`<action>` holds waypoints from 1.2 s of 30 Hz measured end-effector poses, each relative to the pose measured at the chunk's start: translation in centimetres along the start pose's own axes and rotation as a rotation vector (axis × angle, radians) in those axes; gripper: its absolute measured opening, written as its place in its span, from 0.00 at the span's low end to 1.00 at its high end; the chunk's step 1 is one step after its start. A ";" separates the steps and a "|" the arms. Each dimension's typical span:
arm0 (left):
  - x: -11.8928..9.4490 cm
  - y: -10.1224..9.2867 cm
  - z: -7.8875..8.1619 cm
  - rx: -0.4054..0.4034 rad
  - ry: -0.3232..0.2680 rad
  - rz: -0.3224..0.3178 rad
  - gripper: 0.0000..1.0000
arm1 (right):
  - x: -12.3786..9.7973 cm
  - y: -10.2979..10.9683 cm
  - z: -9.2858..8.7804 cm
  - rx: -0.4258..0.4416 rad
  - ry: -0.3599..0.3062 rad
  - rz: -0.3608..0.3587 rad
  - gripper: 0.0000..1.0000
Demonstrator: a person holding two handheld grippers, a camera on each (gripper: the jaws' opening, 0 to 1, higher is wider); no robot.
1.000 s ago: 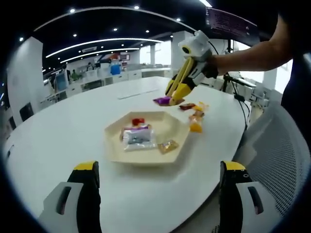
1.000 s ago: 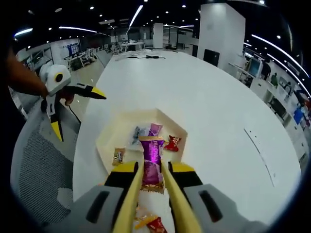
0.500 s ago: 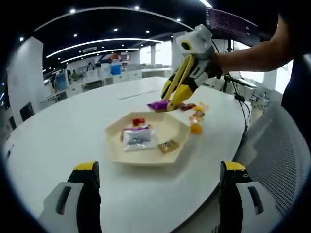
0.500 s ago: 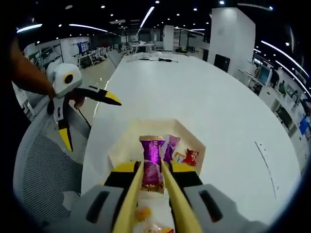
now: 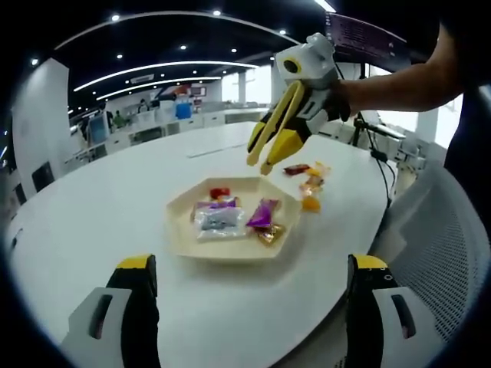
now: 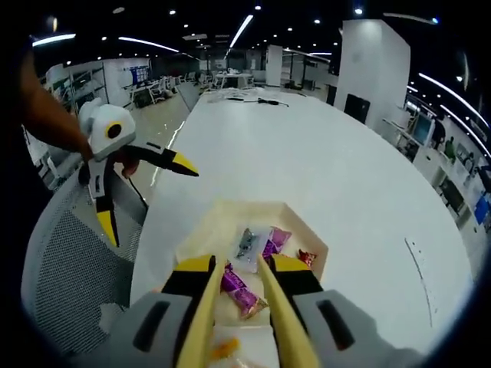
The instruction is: Place the target food into the container with the food tongs after gripping and lifting it, then release it inside without dropping or visibly crushing the food.
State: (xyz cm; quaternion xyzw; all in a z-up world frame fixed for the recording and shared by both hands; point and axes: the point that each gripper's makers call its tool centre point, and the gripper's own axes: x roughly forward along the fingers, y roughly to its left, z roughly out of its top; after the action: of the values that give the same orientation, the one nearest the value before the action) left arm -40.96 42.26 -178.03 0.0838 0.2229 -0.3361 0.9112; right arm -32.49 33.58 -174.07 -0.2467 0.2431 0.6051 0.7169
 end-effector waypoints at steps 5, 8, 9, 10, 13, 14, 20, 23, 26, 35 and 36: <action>0.0 -0.1 0.0 0.002 0.001 -0.002 0.99 | -0.3 0.0 0.3 0.000 -0.009 -0.003 0.27; 0.0 -0.1 0.1 0.003 0.000 -0.003 0.99 | -0.3 0.1 0.4 0.000 -0.017 -0.002 0.27; 0.0 -0.1 0.0 0.002 0.000 -0.004 0.99 | -0.4 0.1 0.4 -0.002 -0.022 -0.001 0.27; 0.0 -0.1 0.0 0.004 0.000 -0.003 0.99 | -0.4 0.1 0.4 -0.002 -0.023 -0.001 0.28; 0.0 -0.1 0.1 0.002 0.000 -0.005 0.99 | -0.6 0.0 0.4 -0.003 -0.025 -0.002 0.28; 0.0 -0.2 0.1 0.004 -0.001 -0.004 0.99 | -0.7 -0.1 0.4 -0.001 -0.026 -0.004 0.28; 0.0 -0.2 0.0 0.005 0.002 -0.007 0.99 | -1.5 -1.0 -0.6 0.005 -0.018 -0.022 0.28; 0.0 -0.2 0.0 0.006 0.002 -0.009 0.99 | -2.1 -1.4 -1.2 0.013 -0.013 -0.032 0.28; 0.1 -0.2 -0.1 0.006 0.005 -0.011 0.99 | -2.5 -1.8 -1.9 0.029 -0.006 -0.040 0.28; 0.1 -0.3 -0.2 0.009 0.014 -0.015 0.99 | -4.2 -2.7 -3.3 0.038 -0.005 -0.064 0.28; 0.1 -0.3 -0.3 0.009 0.015 -0.015 0.99 | -4.5 -2.9 -3.6 0.035 -0.005 -0.068 0.28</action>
State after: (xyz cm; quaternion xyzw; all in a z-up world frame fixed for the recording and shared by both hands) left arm -41.16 42.07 -178.37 0.0890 0.2288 -0.3432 0.9066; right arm -30.52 27.52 -173.73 -0.2406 0.2433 0.5765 0.7420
